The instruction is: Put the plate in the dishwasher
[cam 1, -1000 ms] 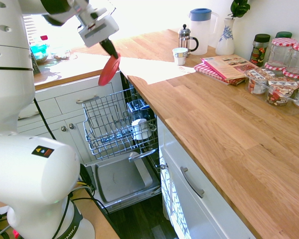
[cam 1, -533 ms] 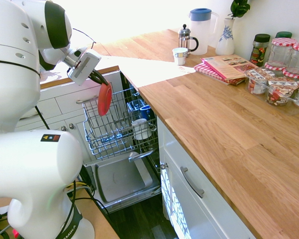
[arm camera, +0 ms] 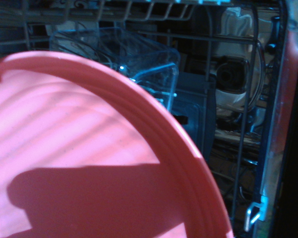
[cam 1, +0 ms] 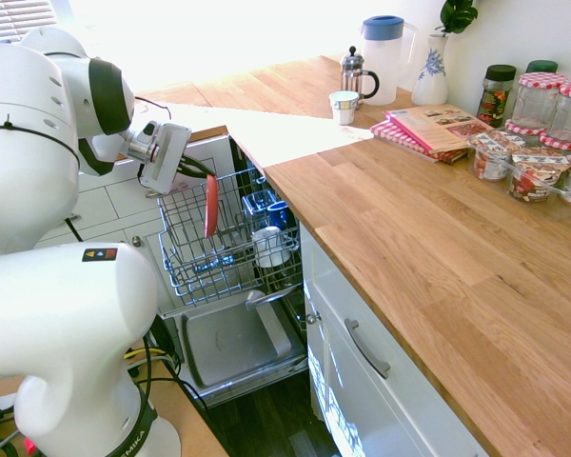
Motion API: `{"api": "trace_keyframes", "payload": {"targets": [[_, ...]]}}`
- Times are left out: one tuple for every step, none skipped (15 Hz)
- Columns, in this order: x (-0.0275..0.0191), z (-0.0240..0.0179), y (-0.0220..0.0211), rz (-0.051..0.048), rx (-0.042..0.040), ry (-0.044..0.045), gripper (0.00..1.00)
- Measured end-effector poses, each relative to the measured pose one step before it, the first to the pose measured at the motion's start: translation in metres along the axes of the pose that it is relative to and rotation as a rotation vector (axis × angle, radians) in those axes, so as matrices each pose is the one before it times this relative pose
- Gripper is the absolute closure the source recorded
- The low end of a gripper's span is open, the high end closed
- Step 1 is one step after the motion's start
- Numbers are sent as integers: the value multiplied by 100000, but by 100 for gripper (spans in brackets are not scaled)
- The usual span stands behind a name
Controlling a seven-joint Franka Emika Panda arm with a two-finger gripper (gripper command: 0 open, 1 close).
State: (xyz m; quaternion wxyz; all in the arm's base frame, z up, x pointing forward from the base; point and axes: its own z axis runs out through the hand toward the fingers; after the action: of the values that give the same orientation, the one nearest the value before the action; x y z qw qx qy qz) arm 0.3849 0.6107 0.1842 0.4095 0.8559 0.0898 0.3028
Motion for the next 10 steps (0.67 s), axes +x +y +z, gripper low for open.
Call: {"api": "trace_keyframes", "payload": {"targets": [[243, -596, -299, -443, 846, -2121, 100], [76, -539, -378, -758, 1401, -3027, 100], [-77, -87, -492, -736, 1319, -3492, 0], [-211, 323, -720, -322, 620, -2944, 0], [-128, 598, -780, -114, 159, -1913, 0], [-59, 740, -769, -193, 507, -2103, 0], [-14, 659, -573, -446, 263, -2102, 0], [204, 275, -216, -124, 149, -1325, 0], [325, -115, 104, 175, 1362, -2159, 0], [418, -175, 266, 342, 1871, -2382, 0]]}}
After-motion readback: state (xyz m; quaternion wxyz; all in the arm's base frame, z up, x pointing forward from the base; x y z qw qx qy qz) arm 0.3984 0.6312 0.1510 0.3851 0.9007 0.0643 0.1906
